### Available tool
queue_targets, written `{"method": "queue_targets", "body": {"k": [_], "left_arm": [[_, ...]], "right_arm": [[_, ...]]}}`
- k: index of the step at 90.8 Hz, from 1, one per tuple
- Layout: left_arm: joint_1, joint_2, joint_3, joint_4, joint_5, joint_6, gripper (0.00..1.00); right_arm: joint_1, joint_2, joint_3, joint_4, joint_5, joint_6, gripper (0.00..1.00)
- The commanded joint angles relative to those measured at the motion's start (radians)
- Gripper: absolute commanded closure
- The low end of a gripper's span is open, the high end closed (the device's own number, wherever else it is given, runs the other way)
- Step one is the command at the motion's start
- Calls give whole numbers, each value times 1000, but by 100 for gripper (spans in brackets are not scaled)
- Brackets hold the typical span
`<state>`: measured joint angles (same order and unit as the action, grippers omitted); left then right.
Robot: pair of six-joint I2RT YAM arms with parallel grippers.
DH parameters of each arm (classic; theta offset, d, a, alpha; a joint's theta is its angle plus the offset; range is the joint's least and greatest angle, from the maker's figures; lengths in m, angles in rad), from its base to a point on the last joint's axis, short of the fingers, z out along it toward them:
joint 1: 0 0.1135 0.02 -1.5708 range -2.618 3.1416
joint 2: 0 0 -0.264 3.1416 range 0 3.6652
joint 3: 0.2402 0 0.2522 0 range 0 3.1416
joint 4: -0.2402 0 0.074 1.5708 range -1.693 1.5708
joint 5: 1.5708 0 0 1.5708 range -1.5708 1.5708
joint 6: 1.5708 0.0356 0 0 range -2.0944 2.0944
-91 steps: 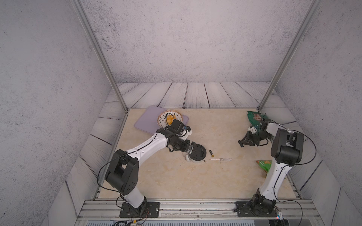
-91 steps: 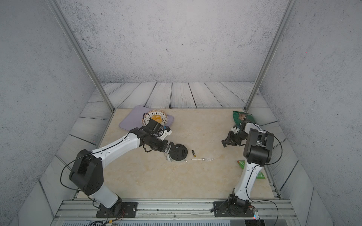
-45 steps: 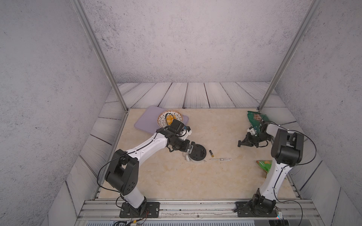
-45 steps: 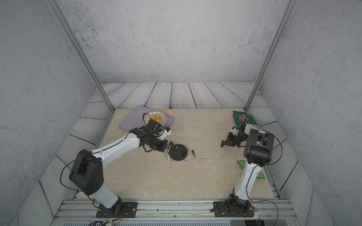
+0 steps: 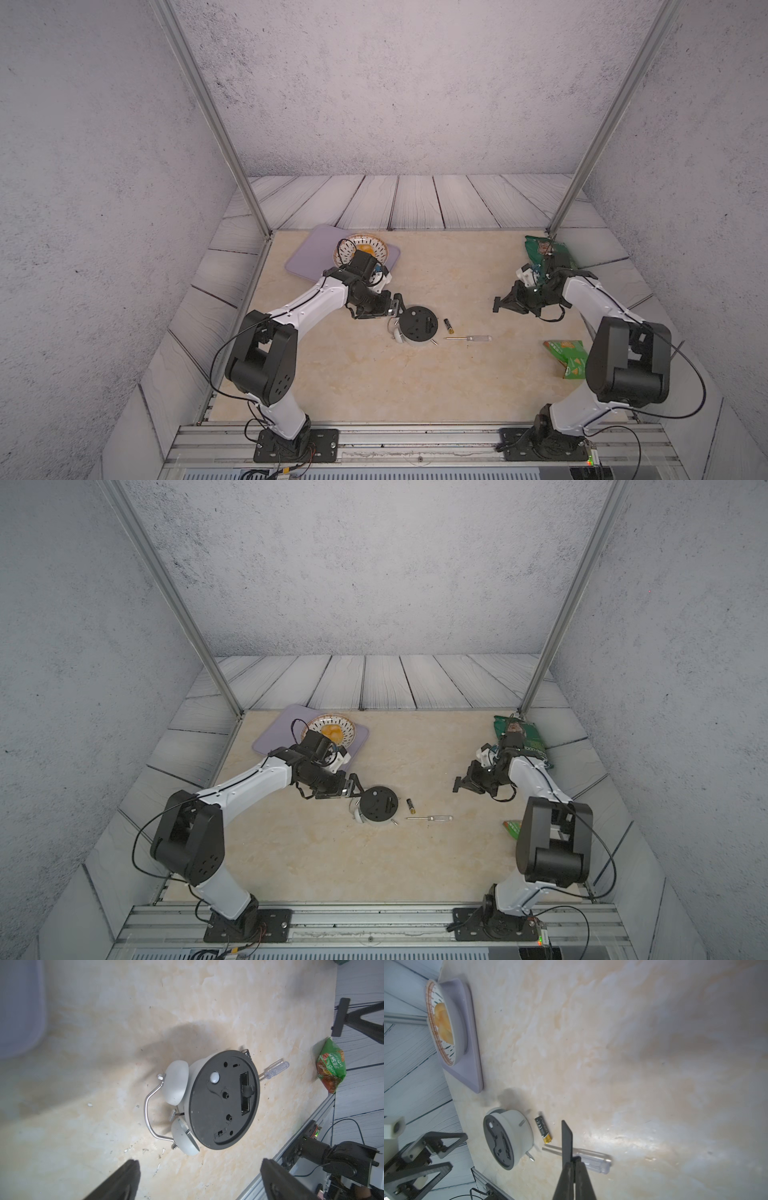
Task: Remove the battery from the alarm
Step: Pick up the cover from the center of the board, then install the cover on the alarm.
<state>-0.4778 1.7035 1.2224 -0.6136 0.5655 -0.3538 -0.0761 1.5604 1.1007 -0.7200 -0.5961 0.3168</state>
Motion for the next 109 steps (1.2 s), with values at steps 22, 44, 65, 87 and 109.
{"method": "queue_targets", "body": {"k": [22,44,65,87,109], "left_arm": [[8,124,58,42,118,-60,31],[9,150,65,66,146,-76,34],[8,145,31,84,157,-82,36],[6,147,-7,121,199,-107,36],[2,151,-23,142,227,-123,36]], "right_arm": [[369,-196,-173,219,124,488,100],[548,-67,-96,242,226,513,100],[605,14,-59,290,268,523,100],[641,87,-23,309,287,533,100],[653,105,-17,299,291,542,100]]}}
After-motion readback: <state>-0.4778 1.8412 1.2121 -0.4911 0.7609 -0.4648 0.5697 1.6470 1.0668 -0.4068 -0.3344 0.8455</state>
